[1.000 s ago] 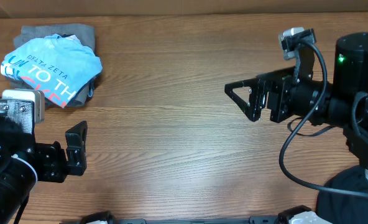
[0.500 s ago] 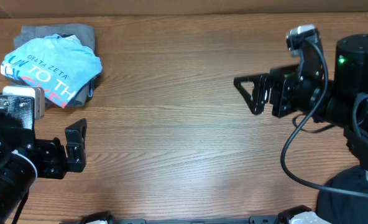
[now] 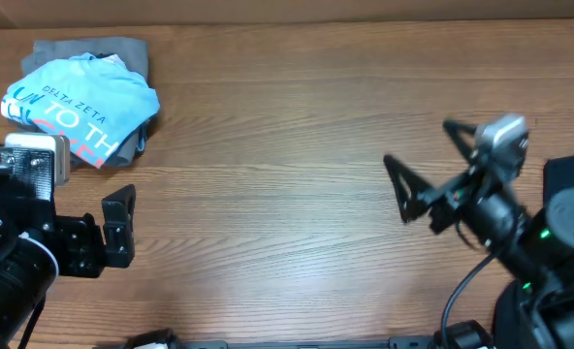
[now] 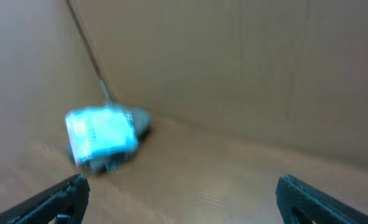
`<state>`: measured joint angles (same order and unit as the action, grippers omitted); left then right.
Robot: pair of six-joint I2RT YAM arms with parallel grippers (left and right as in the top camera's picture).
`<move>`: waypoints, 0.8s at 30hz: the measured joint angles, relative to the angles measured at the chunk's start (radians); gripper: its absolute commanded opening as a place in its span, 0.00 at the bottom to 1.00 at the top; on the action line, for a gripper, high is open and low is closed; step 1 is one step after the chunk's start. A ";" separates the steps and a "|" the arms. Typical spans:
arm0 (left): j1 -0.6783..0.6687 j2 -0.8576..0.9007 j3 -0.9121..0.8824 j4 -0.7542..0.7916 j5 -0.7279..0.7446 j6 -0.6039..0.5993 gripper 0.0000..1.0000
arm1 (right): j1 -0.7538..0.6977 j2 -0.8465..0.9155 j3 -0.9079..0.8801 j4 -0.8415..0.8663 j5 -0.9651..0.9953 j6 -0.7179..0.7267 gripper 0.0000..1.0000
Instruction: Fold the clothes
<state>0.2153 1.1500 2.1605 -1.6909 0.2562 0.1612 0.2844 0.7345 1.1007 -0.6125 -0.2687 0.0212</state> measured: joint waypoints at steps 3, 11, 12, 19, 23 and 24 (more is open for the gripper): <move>0.000 0.000 0.000 0.000 0.000 0.000 1.00 | -0.011 -0.090 -0.149 0.007 0.030 -0.002 1.00; 0.000 0.002 -0.001 0.000 0.000 0.000 1.00 | -0.050 -0.378 -0.463 0.169 0.120 -0.004 1.00; 0.000 0.002 -0.001 0.000 0.000 0.000 1.00 | -0.055 -0.412 -0.502 0.214 0.121 -0.004 1.00; 0.000 0.005 -0.001 0.000 0.000 0.000 1.00 | -0.061 -0.613 -0.777 0.404 0.113 -0.003 1.00; 0.000 0.005 -0.001 0.000 0.000 0.000 1.00 | -0.061 -0.703 -0.923 0.510 0.099 -0.003 1.00; 0.000 0.005 -0.001 0.000 0.000 0.000 1.00 | -0.061 -0.712 -0.940 0.519 0.097 -0.004 1.00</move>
<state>0.2153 1.1549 2.1597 -1.6913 0.2562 0.1612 0.2230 0.0227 0.1604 -0.0937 -0.1722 0.0174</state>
